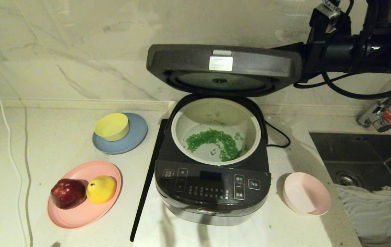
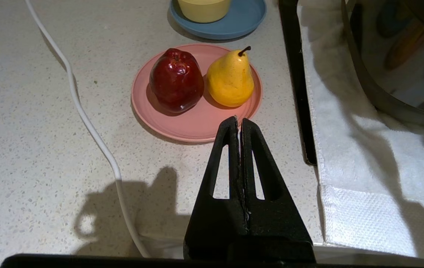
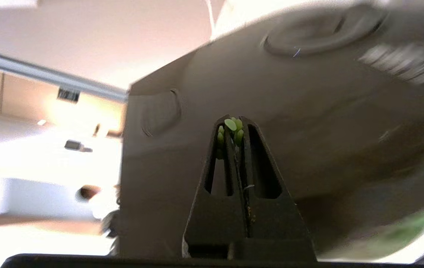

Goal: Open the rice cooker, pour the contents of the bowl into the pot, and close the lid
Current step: Close the rice cooker

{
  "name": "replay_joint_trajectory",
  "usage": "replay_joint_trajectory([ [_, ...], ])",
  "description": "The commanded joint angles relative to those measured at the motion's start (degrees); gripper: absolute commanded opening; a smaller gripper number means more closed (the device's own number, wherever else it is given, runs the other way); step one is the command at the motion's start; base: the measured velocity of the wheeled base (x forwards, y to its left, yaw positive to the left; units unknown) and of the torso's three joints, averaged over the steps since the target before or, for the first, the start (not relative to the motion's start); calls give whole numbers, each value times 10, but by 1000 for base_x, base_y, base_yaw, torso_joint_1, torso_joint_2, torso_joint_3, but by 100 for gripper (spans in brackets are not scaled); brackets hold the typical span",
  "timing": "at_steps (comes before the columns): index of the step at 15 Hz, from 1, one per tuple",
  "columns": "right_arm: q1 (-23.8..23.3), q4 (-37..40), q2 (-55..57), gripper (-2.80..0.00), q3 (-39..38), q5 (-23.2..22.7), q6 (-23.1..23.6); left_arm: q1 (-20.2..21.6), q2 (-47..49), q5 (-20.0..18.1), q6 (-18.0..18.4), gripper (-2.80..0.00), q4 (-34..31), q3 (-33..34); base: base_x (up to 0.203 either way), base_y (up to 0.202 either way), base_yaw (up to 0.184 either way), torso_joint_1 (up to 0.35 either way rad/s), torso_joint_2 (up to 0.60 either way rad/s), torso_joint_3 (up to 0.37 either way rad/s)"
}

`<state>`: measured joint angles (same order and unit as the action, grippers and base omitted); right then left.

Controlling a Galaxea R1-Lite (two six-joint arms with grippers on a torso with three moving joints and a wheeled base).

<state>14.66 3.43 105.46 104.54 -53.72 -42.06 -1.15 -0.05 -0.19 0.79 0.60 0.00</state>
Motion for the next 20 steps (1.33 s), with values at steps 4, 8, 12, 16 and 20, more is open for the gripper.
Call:
replay_joint_trajectory([
  [4,19,108,-15,-280,-50,1,-3,0,0,0,0,-280,0,4,0,0,0,0,0,0],
  [8,21,109,-29,-280,-137,14,28,0,0,0,0,-280,0,4,0,0,0,0,0,0],
  [12,40,108,-12,-280,-201,63,59,0,0,0,0,-280,0,4,0,0,0,0,0,0],
  [16,46,107,20,-280,-214,65,68,0,0,0,0,-280,0,4,0,0,0,0,0,0],
  [20,46,91,38,-280,-224,64,68,0,0,0,0,-280,0,4,0,0,0,0,0,0],
])
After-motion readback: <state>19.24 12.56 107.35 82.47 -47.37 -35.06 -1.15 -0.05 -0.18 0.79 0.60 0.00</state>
